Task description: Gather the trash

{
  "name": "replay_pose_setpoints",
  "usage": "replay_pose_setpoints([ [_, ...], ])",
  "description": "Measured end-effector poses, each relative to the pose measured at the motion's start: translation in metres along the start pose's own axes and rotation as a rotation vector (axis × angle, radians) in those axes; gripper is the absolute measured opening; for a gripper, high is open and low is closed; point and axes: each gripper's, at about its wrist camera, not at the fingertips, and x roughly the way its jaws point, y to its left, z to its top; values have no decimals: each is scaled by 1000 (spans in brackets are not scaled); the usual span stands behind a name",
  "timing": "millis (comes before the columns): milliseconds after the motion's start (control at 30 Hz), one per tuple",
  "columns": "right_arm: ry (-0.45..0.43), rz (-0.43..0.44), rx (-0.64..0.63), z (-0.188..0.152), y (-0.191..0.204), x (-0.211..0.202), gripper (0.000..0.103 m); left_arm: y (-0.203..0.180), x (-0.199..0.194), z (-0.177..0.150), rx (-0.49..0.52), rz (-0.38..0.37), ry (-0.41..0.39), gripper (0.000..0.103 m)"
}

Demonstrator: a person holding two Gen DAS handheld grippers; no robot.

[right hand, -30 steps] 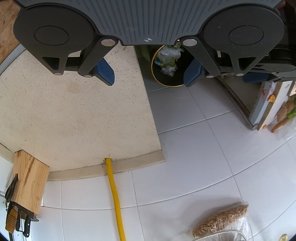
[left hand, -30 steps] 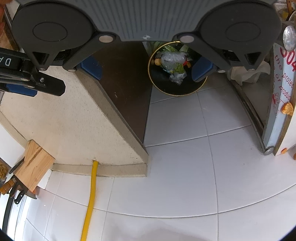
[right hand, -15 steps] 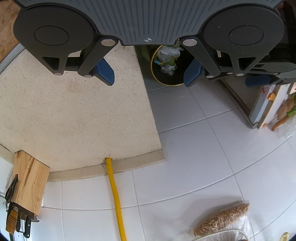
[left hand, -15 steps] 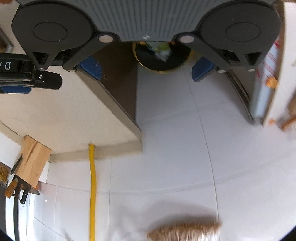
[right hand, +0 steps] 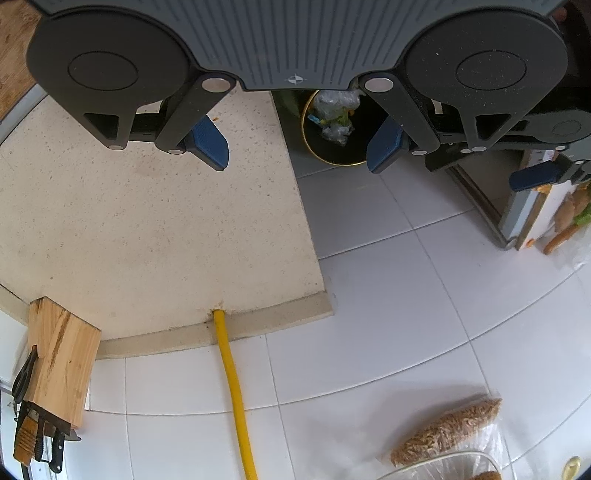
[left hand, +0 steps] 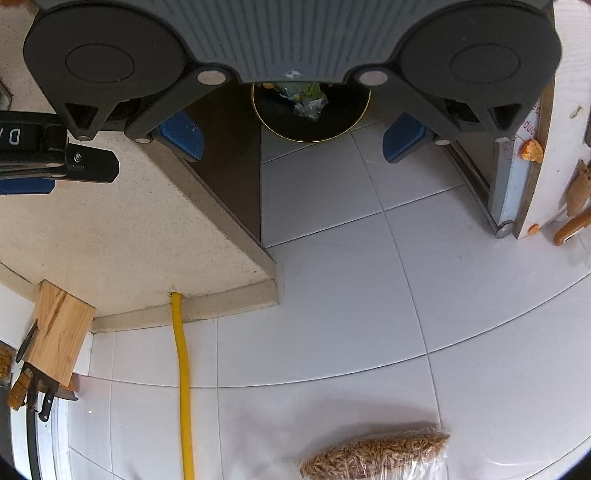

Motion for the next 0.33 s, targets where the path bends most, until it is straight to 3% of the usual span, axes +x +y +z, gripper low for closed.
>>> replay_pose_setpoints([
  [333,6,5,1,2,-3,4,87,0,4,1,-12,-7,0,99],
])
